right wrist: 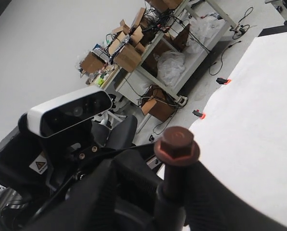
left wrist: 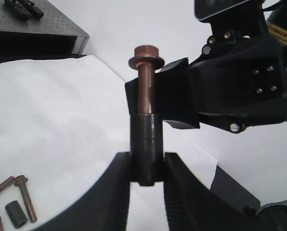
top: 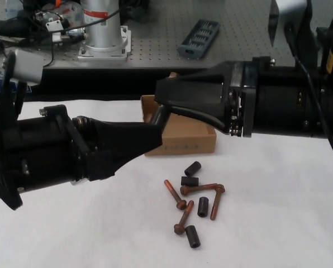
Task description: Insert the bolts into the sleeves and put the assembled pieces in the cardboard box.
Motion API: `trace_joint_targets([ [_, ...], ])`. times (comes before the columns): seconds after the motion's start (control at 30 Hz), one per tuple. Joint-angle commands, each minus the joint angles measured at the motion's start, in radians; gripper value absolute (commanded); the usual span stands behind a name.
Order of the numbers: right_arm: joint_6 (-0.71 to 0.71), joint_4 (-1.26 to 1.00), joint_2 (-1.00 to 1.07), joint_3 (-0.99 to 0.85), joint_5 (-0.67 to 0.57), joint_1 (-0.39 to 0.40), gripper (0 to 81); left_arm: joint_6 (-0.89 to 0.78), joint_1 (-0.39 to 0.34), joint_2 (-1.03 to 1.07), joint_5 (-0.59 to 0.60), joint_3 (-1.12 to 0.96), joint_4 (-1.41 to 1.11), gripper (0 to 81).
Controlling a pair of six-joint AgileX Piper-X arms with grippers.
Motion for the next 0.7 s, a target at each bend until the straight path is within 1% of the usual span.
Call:
trace_joint_targets([
  [0.0, -0.032, 0.094, -0.009, 0.002, -0.12, 0.015, 32.2, -0.013, 0.007, -0.009, -0.069, -0.018, -0.109, 0.6],
  [0.2, -0.095, 0.128, -0.009, -0.01, -0.097, 0.015, 32.1, -0.013, 0.007, -0.009, -0.045, -0.018, -0.12, 0.6],
  [0.37, -0.192, 0.17, -0.009, -0.054, -0.071, 0.015, 32.1, -0.02, 0.007, -0.009, -0.011, -0.018, -0.145, 0.6],
  [0.53, -0.276, 0.24, -0.009, -0.088, -0.065, 0.015, 32.1, -0.02, 0.007, -0.009, -0.011, -0.018, -0.208, 0.6],
  [0.67, -0.31, 0.288, -0.009, -0.1, -0.056, 0.015, 32.1, -0.02, 0.007, -0.009, -0.016, -0.018, -0.232, 0.6],
])
